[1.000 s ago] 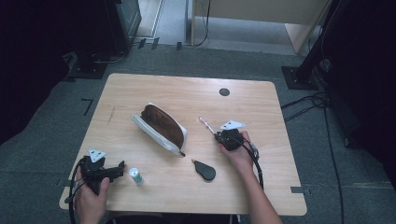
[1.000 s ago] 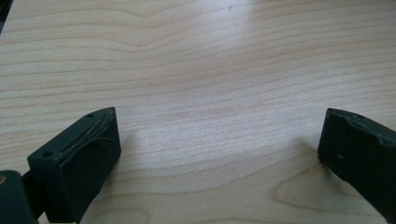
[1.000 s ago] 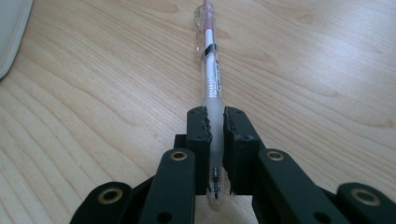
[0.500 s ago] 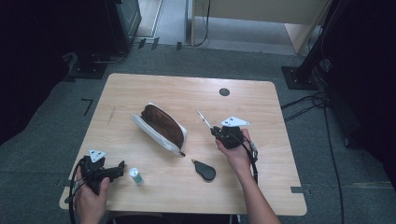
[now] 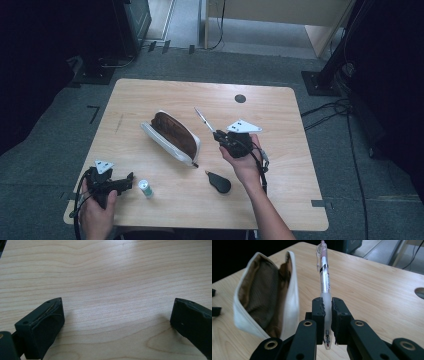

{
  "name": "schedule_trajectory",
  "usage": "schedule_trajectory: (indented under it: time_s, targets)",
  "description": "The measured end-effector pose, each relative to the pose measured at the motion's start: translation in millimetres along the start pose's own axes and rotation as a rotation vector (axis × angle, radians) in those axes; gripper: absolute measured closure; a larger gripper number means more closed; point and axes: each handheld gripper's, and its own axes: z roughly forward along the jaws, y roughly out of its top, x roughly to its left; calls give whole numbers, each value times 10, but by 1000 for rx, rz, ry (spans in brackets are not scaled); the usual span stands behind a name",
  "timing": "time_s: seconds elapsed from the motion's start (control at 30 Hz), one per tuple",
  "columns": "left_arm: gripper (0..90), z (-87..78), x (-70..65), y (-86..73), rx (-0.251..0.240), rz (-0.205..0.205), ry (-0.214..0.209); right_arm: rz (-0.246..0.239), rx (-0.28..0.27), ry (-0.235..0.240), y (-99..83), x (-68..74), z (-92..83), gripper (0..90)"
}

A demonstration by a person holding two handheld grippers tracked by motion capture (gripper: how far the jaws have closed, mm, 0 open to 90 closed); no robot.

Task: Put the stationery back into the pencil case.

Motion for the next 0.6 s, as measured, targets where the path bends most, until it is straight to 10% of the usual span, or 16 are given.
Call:
schedule_trajectory:
  time_s: [0.6]
  targets:
    - [0,1,0,0,-1,0,0,-72,0,91,280,572,193,819]
